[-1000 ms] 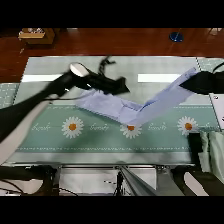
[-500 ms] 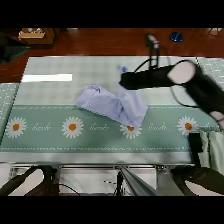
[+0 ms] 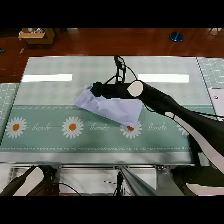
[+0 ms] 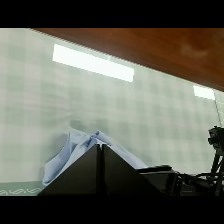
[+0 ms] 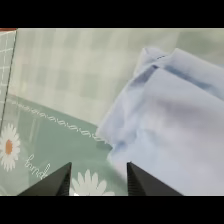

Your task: Fold the shirts.

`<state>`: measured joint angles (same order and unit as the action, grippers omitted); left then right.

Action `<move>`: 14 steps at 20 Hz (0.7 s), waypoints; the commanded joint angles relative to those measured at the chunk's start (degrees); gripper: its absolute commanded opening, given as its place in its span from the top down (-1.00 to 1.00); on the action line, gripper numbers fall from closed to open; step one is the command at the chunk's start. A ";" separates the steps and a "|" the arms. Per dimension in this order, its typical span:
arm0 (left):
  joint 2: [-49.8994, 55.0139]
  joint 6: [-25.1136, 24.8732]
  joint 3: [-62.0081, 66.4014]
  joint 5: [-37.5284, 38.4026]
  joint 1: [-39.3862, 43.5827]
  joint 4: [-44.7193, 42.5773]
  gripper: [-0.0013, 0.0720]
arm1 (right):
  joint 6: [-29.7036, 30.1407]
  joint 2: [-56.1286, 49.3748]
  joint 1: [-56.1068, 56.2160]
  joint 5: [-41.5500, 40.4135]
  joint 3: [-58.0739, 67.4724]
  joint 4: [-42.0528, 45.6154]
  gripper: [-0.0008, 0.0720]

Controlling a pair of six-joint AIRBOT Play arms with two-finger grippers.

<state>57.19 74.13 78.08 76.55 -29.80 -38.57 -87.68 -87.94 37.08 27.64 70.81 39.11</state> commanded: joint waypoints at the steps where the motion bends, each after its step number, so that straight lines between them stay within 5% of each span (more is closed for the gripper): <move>1: 0.55 0.00 -0.02 0.00 1.25 -3.61 0.92 | 6.54 2.60 -3.96 8.81 0.20 -2.43 -0.19; 3: 1.27 0.00 -0.02 0.00 1.38 -4.83 0.92 | 6.69 7.02 -10.45 19.52 0.20 3.72 -0.19; 6: 2.43 0.00 -0.02 0.02 1.38 -6.71 0.83 | 0.17 14.86 -23.58 40.70 0.17 29.07 -0.18; 8: 2.99 0.02 -0.02 0.07 1.38 -9.94 0.27 | 0.37 18.49 -32.72 52.78 -1.88 43.74 -0.16; 9: 3.23 0.02 -0.02 0.04 1.38 -11.26 0.04 | 1.38 20.09 -37.33 54.99 -5.16 44.19 -0.16; 11: 3.63 0.02 -0.02 0.04 1.38 -11.65 0.03 | 2.16 23.34 -45.92 51.80 -16.17 31.89 -0.45; 14: 3.98 0.02 -0.02 0.02 1.38 -11.65 0.03 | 7.87 24.28 -48.85 39.80 -30.67 7.69 -0.60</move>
<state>60.77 74.13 78.08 76.58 -28.47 -49.06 -83.94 -65.80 -6.31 72.38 51.31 62.67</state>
